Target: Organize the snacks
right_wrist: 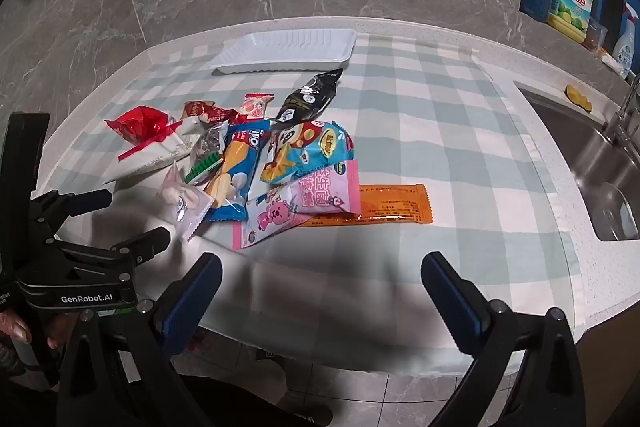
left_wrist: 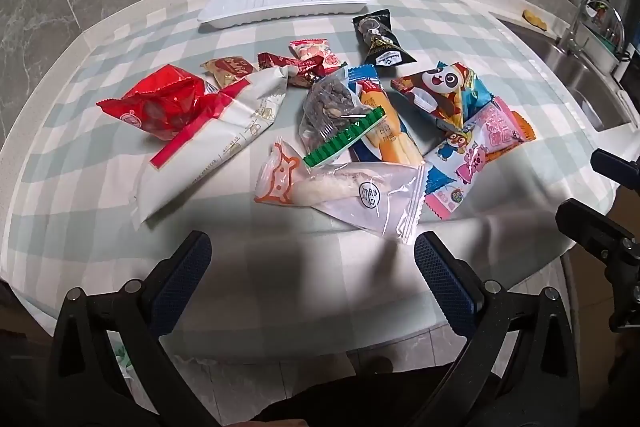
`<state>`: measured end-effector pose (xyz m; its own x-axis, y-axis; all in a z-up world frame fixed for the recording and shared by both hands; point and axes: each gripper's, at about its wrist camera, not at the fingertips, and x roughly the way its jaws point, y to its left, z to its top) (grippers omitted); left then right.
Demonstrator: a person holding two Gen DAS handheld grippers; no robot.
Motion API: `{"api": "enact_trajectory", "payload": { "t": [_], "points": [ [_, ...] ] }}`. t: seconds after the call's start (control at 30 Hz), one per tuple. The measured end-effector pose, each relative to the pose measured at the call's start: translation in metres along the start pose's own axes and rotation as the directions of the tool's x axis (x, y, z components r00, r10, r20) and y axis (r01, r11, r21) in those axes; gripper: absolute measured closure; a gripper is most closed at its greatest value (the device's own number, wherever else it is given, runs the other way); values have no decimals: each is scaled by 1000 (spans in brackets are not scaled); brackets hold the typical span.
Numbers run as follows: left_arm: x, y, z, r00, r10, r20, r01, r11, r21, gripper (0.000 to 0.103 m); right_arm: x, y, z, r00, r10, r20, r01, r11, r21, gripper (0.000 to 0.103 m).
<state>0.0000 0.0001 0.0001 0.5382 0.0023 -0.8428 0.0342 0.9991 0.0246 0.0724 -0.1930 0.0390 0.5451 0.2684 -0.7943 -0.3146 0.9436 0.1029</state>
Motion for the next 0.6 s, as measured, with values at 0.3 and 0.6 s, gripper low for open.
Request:
{"api": "enact_trajectory", "payload": {
  "t": [0.3, 0.6],
  "points": [
    [-1, 0, 0, 1000, 4, -1, -4, 1000, 0, 0, 0, 0, 0, 1000, -1, -5, 1, 1000, 0, 1],
    [-1, 2, -1, 1000, 1, -2, -1, 1000, -2, 0, 1, 0, 0, 1000, -1, -6, 1, 1000, -1, 1]
  ]
}}
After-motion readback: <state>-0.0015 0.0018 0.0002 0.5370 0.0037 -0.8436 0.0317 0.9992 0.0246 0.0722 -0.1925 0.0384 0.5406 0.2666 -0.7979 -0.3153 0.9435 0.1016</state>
